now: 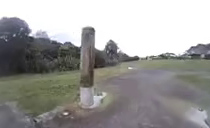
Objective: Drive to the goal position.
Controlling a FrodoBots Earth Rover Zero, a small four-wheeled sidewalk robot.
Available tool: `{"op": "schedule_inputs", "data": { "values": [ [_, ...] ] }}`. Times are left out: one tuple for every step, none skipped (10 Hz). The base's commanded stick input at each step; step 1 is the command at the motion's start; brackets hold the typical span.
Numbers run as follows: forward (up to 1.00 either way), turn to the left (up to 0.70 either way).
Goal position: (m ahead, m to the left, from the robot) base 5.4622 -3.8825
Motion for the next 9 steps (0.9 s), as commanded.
{"op": "schedule_inputs", "data": {
  "values": [
    [-0.7, -0.35],
    [0.0, -0.7],
    [0.0, -0.7],
    [0.0, -0.7],
    [0.0, -0.7],
    [0.0, -0.7],
    [0.0, -0.7],
    [0.0, -0.7],
    [0.0, -0.7]
  ]
}}
